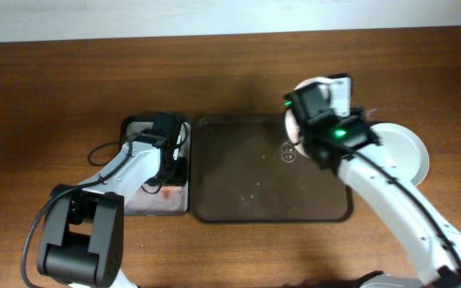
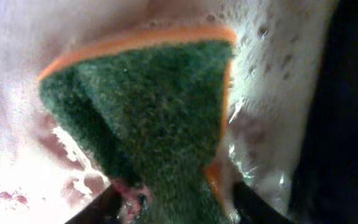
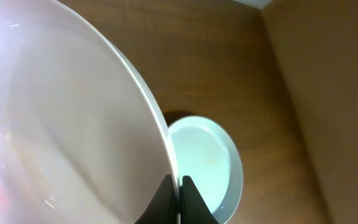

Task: Clean dirty plates on tray and stack at the side
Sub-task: 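Carry the pink-rimmed plate with the right gripper onto the side stack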

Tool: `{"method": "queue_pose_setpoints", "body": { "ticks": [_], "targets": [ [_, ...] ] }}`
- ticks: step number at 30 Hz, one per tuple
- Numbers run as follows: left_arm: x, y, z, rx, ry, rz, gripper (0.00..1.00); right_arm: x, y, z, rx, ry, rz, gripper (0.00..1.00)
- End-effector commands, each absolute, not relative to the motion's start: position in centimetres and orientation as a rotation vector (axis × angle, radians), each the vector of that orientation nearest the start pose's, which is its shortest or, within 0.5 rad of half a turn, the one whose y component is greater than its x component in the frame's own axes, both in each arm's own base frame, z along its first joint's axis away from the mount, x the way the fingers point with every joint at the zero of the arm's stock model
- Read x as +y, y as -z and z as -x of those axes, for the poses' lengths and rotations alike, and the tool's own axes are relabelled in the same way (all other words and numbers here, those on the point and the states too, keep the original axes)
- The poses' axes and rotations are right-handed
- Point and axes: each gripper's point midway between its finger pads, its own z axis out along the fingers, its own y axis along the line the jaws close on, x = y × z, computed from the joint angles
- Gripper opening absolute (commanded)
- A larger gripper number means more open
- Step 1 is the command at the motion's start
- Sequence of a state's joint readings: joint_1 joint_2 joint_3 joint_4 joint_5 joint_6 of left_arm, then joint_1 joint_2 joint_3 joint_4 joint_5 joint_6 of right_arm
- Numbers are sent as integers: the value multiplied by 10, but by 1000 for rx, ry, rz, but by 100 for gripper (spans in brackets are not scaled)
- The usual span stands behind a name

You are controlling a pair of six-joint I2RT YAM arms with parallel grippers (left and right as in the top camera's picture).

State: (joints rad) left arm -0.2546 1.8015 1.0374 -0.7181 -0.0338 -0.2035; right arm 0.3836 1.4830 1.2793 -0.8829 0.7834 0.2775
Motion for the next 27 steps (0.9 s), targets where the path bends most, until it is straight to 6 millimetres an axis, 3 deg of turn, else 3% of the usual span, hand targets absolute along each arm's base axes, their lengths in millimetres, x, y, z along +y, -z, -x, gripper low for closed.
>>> {"method": "queue_pose_setpoints", "body": {
  "ticks": [1,5,6,7,10,12,16,17,19,21,22,23,24,27],
  "targets": [
    [-74,1,-304,3058,2,-43,0,-10,-211,-363,2432,494,-281,4],
    [-71,0,-307,3046,-25,-40,0,-55,-195,-356,2515,337,-486,4],
    [-69,-1,-308,3041,-40,-40,21,-73,-192,-352,2517,308,-575,4],
    [-69,-1,-309,3038,-38,-40,59,-92,-190,-346,2508,294,-679,4],
    [-70,-1,-309,3036,-38,-40,73,-130,-183,-332,2490,250,-873,4],
    [-70,-4,-310,3027,-35,-39,75,-153,-172,-322,2491,197,-991,4],
    [-67,-30,-325,2916,-55,-27,82,-180,-144,-305,2518,164,-1147,5],
    [-65,-39,-329,2880,-67,-22,82,-184,-134,-302,2536,161,-1178,5],
    [-63,-55,-335,2824,-69,-11,100,-189,-118,-300,2571,157,-1215,5],
    [-63,-65,-337,2792,-56,-8,100,-189,-107,-300,2599,155,-1227,9],
    [-63,-70,-337,2780,-52,-7,100,-189,-103,-300,2609,155,-1231,22],
    [-63,-74,-337,2770,-48,-6,100,-189,-101,-302,2609,149,-1231,42],
    [-63,-77,-337,2761,-44,-5,100,-189,-101,-303,2607,138,-1228,48],
    [-62,-89,-337,2728,-26,42,100,-168,-101,-317,2622,-60,-1159,52]
  ]
}}
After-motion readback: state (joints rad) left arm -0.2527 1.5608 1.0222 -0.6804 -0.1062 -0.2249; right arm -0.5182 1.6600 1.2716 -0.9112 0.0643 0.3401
